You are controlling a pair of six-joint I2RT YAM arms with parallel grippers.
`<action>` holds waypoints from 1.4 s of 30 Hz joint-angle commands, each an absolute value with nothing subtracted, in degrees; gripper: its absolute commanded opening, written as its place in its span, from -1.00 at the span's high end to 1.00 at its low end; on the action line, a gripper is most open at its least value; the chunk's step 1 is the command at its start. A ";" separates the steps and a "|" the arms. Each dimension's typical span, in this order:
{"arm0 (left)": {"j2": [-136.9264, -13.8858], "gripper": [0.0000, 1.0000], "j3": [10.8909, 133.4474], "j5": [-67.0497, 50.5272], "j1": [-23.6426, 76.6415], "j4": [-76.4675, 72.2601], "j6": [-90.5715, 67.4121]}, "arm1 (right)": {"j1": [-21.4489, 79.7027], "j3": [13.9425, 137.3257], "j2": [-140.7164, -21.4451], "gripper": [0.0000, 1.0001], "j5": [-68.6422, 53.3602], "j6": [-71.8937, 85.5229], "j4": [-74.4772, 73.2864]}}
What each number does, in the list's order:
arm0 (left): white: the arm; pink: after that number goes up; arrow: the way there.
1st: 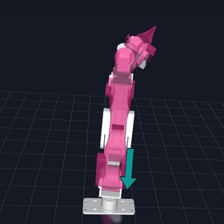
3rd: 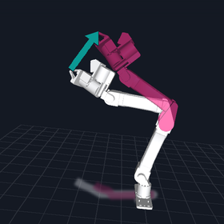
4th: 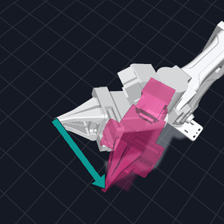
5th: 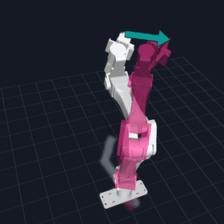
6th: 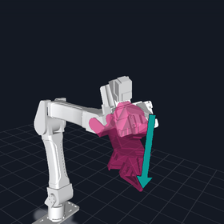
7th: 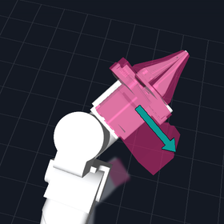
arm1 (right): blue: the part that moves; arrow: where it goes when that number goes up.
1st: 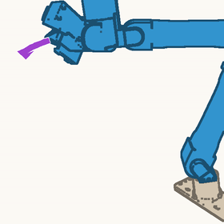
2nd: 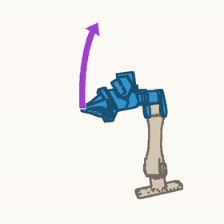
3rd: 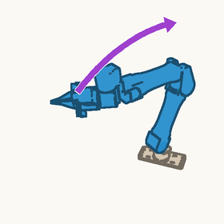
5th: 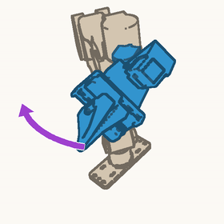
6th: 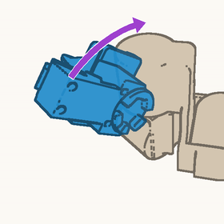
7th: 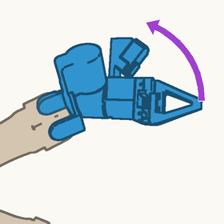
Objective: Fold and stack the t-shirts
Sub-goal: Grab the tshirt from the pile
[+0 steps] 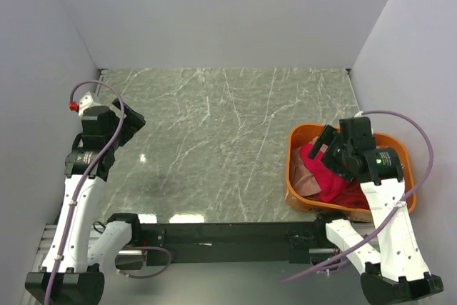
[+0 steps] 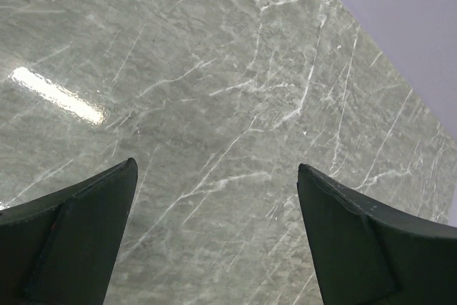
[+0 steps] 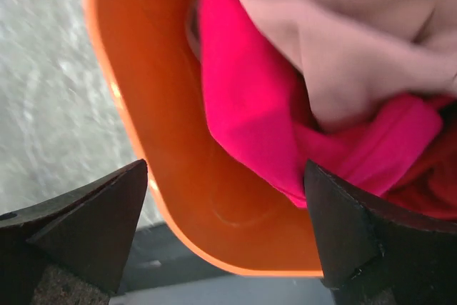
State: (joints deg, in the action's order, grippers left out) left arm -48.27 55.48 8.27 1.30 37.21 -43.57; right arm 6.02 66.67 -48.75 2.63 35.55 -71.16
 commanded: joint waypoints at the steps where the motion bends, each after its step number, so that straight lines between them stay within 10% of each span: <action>1: -47.64 -0.99 54.76 6.94 1.05 35.16 -43.06 | 8.52 63.30 -46.85 -0.92 5.70 38.22 -78.31; 28: -48.25 -0.99 54.58 7.64 1.05 35.60 -43.51 | 19.78 51.86 -57.48 -0.31 27.51 49.66 -75.77; 36: -48.43 -0.99 55.11 8.53 1.05 36.39 -43.59 | 19.78 60.35 -54.07 1.00 29.53 46.33 -72.07; 42: -47.55 -0.99 54.93 9.05 1.05 36.12 -43.59 | 19.86 71.60 -47.82 1.00 26.90 38.16 -64.26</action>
